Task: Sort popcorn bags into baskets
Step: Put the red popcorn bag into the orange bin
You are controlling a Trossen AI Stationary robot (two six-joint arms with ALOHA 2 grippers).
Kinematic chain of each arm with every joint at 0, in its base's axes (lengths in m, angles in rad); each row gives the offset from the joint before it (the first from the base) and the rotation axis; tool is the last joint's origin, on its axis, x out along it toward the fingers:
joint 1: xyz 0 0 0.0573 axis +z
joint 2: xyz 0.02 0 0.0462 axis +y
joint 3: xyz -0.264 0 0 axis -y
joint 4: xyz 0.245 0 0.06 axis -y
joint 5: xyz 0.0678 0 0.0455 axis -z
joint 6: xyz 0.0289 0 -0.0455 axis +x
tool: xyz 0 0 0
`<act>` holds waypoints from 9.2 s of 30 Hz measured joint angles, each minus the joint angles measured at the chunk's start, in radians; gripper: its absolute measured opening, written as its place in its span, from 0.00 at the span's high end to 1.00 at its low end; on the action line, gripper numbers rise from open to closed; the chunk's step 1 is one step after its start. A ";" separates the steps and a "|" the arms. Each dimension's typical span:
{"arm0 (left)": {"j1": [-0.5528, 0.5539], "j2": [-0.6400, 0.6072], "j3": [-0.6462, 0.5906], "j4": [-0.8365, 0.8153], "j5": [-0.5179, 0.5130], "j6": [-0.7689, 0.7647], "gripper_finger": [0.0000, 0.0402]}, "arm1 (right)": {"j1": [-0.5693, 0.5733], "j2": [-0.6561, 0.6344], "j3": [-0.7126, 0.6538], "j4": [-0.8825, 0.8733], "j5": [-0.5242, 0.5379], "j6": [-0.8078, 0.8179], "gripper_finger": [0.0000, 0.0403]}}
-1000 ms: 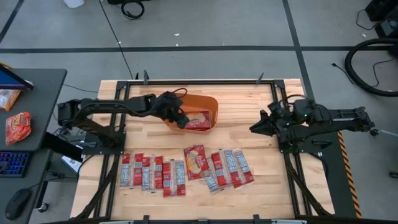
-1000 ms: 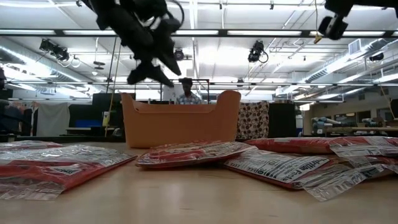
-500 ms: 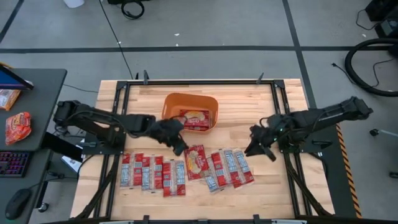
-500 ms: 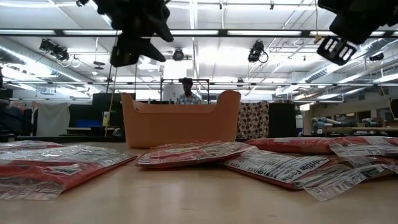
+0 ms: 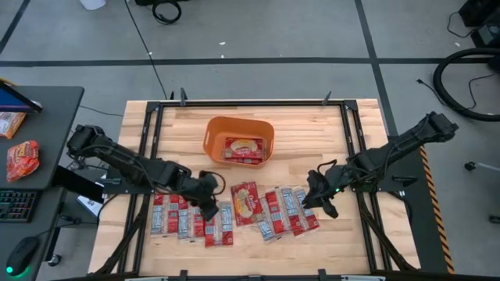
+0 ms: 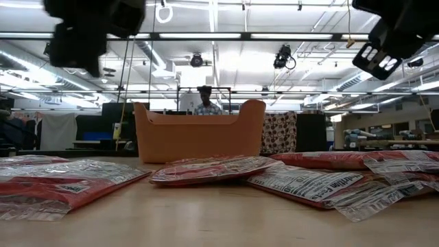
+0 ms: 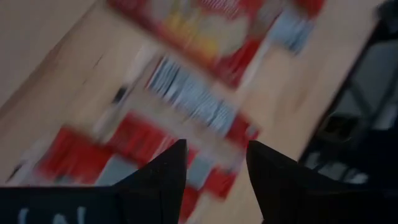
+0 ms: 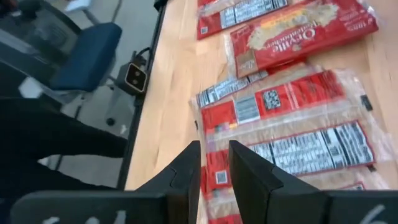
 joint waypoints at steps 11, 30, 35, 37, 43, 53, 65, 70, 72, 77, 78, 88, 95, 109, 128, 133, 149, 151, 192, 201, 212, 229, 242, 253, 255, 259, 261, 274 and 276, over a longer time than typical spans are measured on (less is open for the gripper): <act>-0.057 0.021 0.000 -0.011 -0.199 0.129 0.57 | -0.017 0.237 0.128 0.025 0.134 0.071 0.71; -0.014 0.345 -0.001 0.363 -0.192 0.330 0.57 | -0.114 0.704 0.302 0.287 0.264 0.486 0.42; 0.005 0.399 0.002 0.391 -0.197 0.330 0.57 | -0.147 0.775 0.309 0.349 0.263 0.559 0.44; 0.006 0.410 -0.001 0.370 -0.204 0.333 0.57 | -0.163 0.805 0.313 0.351 0.263 0.589 0.44; 0.004 0.445 0.003 0.366 -0.226 0.334 0.57 | -0.177 0.856 0.322 0.367 0.284 0.614 0.44; -0.007 0.476 0.004 0.416 -0.278 0.330 0.57 | -0.178 0.945 0.343 0.485 0.268 0.627 0.46; -0.002 0.447 0.001 0.406 -0.246 0.262 0.57 | -0.181 0.947 0.340 0.504 0.166 0.574 0.75; -0.003 0.332 0.000 0.345 -0.199 0.312 0.57 | -0.164 0.926 0.340 0.496 0.113 0.549 0.89; -0.004 0.278 0.000 0.300 -0.191 0.315 0.57 | -0.153 0.894 0.339 0.464 0.114 0.525 0.92; -0.004 0.145 0.002 0.302 -0.183 0.302 0.57 | -0.127 0.767 0.339 0.394 0.170 0.486 0.92; -0.002 0.123 0.002 0.299 -0.180 0.292 0.57 | -0.125 0.738 0.339 0.373 0.185 0.472 0.92; 0.023 0.025 0.001 0.350 -0.210 0.098 0.56 | -0.124 0.449 0.340 0.212 0.329 0.253 0.92; 0.075 0.024 0.001 0.595 -0.235 0.106 0.45 | -0.124 0.295 0.340 0.204 0.458 0.139 0.92; 0.203 0.027 0.002 0.835 -0.289 0.140 0.48 | -0.126 0.218 0.340 0.319 0.637 0.078 0.92; 0.307 0.014 0.002 0.883 -0.219 0.269 0.91 | -0.169 0.168 0.340 0.249 0.544 0.078 0.75; 0.376 0.013 0.004 0.794 -0.172 0.285 0.90 | -0.174 0.082 0.340 0.010 0.545 0.136 0.71; 0.653 0.057 0.212 0.044 0.072 0.626 0.90 | -0.132 0.032 0.340 -0.157 0.540 0.123 0.71; 0.674 0.078 0.227 0.000 0.089 0.659 0.90 | -0.132 0.034 0.341 -0.156 0.534 0.120 0.71; 0.725 0.448 0.502 -0.212 -0.265 1.515 0.52 | -0.301 0.052 0.340 -0.172 0.518 0.029 0.71; 0.671 0.306 0.503 -0.210 -0.172 1.194 0.57 | -0.300 0.052 0.340 -0.202 0.364 -0.026 0.71; 0.453 0.219 0.502 -0.308 0.077 0.616 0.57 | -0.299 0.056 0.340 -0.263 0.150 -0.176 0.71; 0.103 0.220 0.306 -0.281 0.066 0.244 0.57 | -0.283 0.085 0.340 -0.287 0.100 -0.244 0.71; 0.088 0.358 0.210 0.258 -0.052 0.118 0.57 | -0.189 0.205 0.160 -0.290 -0.046 -0.045 0.65; 0.065 0.626 0.411 0.360 -0.075 0.144 0.57 | -0.108 0.203 -0.049 -0.040 -0.057 0.234 0.46; 0.066 0.661 0.425 0.406 -0.069 0.143 0.57 | -0.097 0.204 -0.078 0.025 -0.055 0.278 0.43; 0.066 0.718 0.449 0.481 -0.080 0.143 0.57 | -0.080 0.226 -0.112 0.123 -0.044 0.292 0.40; 0.066 0.742 0.460 0.495 -0.106 0.150 0.57 | -0.071 0.247 -0.126 0.153 -0.023 0.281 0.40; 0.055 0.754 0.463 0.466 -0.076 0.201 0.55 | -0.073 0.495 -0.129 0.461 -0.035 0.237 0.41; 0.056 0.759 0.463 0.449 -0.076 0.181 0.56 | -0.080 0.527 -0.128 0.526 -0.052 0.241 0.42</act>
